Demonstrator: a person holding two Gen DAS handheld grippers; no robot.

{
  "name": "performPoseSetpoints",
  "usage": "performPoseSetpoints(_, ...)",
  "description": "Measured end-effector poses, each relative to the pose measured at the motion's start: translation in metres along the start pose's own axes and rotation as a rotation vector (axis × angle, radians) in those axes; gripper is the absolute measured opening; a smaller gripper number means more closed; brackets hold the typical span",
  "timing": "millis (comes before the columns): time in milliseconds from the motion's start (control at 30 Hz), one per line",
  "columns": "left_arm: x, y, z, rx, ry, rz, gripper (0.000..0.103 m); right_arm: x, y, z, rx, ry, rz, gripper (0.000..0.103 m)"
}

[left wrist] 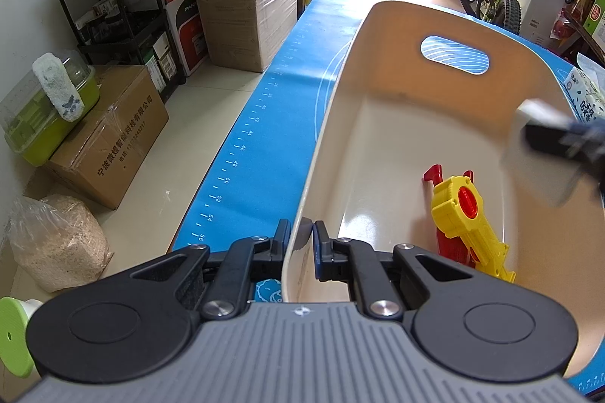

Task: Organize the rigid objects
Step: 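Carry the white charger plug into the basket with the right tool and release, then grasp the white pill bottle with the right tool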

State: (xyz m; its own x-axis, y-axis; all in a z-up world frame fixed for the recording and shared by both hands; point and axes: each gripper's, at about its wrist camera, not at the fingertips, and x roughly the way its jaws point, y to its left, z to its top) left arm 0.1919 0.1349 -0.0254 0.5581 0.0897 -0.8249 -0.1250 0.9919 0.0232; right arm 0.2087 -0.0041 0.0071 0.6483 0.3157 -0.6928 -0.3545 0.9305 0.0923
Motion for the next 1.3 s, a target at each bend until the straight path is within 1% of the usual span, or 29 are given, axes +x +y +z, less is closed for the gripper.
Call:
performPoseSetpoints(200, 0.0, 0.0, 0.0, 0.0, 0.0, 0.0, 0.014, 0.022, 0.019, -0.02, -0.028, 0.087, 0.037, 0.036)
performPoseSetpoints(300, 0.0, 0.001, 0.0, 0.0, 0.0, 0.001, 0.014, 0.022, 0.026, -0.024, -0.056, 0.099, 0.034, 0.036)
performPoseSetpoints(500, -0.001, 0.0, 0.0, 0.003, -0.002, 0.004, 0.014, 0.03, 0.025, -0.029, -0.066, 0.165, 0.027, 0.036)
performPoseSetpoints(600, -0.001, 0.0, 0.0, 0.004, -0.002, 0.005, 0.014, 0.027, 0.02, -0.033, -0.046, 0.158, 0.027, 0.036)
performPoseSetpoints(667, 0.0, 0.0, 0.0, 0.006, -0.003, 0.007, 0.014, 0.023, 0.018, -0.032, -0.04, 0.144, 0.027, 0.039)
performPoseSetpoints(700, 0.0, 0.0, 0.0, 0.006, -0.002, 0.007, 0.014, 0.019, 0.016, -0.032, -0.042, 0.131, 0.025, 0.045)
performPoseSetpoints(800, 0.0, 0.0, 0.0, 0.005, -0.002, 0.008, 0.014, 0.004, 0.009, -0.028, -0.036, 0.082, 0.033, 0.052)
performPoseSetpoints(867, -0.001, -0.001, 0.0, 0.007, -0.004, 0.011, 0.014, -0.008, 0.003, -0.026, -0.024, 0.046, 0.033, 0.055)
performPoseSetpoints(967, -0.001, -0.001, 0.0, 0.007, -0.006, 0.012, 0.014, -0.026, -0.01, -0.022, 0.002, -0.005, 0.016, 0.056)
performPoseSetpoints(1133, -0.001, -0.001, 0.0, 0.008, -0.007, 0.015, 0.015, -0.048, -0.041, -0.015, 0.069, -0.074, -0.045, 0.059)
performPoseSetpoints(1300, -0.001, -0.001, 0.0, 0.008, -0.007, 0.016, 0.015, -0.055, -0.082, -0.019, 0.148, -0.099, -0.144, 0.062)
